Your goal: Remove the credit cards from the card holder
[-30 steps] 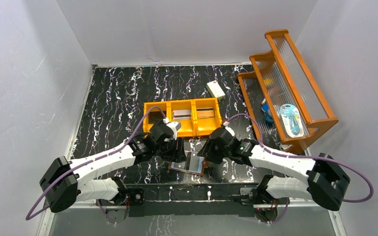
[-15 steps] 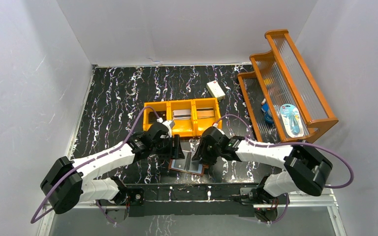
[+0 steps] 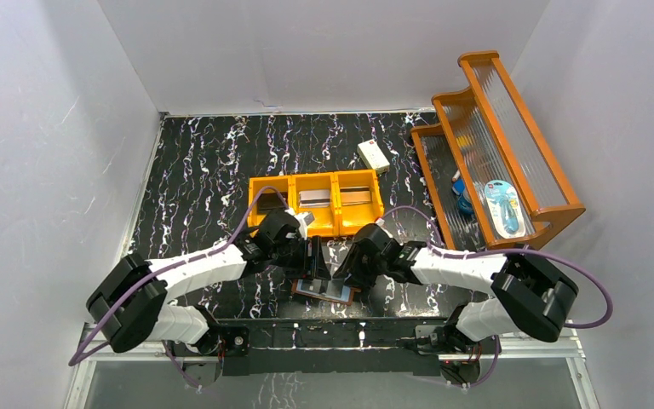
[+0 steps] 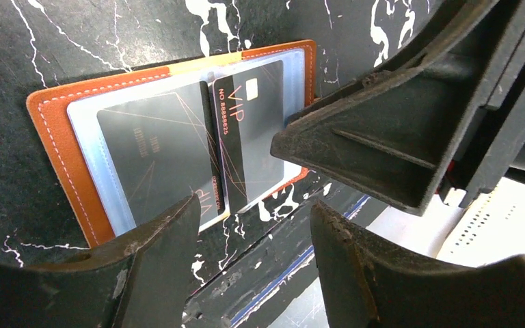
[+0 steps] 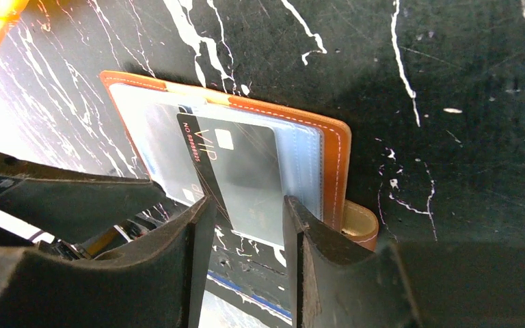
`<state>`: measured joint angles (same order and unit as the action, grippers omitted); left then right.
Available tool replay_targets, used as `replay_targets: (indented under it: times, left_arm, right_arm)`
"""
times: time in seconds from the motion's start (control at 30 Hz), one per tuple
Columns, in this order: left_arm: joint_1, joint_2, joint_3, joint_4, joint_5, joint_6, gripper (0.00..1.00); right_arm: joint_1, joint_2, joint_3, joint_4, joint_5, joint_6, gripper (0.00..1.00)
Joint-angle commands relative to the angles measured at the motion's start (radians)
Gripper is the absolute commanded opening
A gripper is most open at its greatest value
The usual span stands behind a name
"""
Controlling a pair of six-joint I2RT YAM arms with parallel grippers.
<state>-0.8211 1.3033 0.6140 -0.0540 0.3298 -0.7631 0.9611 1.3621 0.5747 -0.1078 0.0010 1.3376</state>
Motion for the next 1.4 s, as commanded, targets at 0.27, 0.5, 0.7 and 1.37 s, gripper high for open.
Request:
replay_targets:
  times: [0.27, 0.5, 0.7, 1.37]
  left_arm:
    - [0.002, 0.107, -0.035, 0.072, 0.041, -0.056, 0.47]
    - [0.002, 0.142, -0.082, 0.153, 0.059, -0.119, 0.37]
    - [0.002, 0.128, -0.103, 0.182, 0.055, -0.145, 0.29]
    - [0.003, 0.071, -0.05, 0.045, -0.01, -0.081, 0.0]
  right_arm:
    - [-0.007, 0.022, -0.099, -0.035, 0.02, 0.034, 0.5]
    - [-0.01, 0.025, -0.129, 0.022, -0.001, 0.047, 0.5]
    - [-0.015, 0.019, -0.133, 0.021, -0.002, 0.051, 0.5]
    - [-0.036, -0.036, -0.144, -0.028, 0.027, 0.041, 0.5]
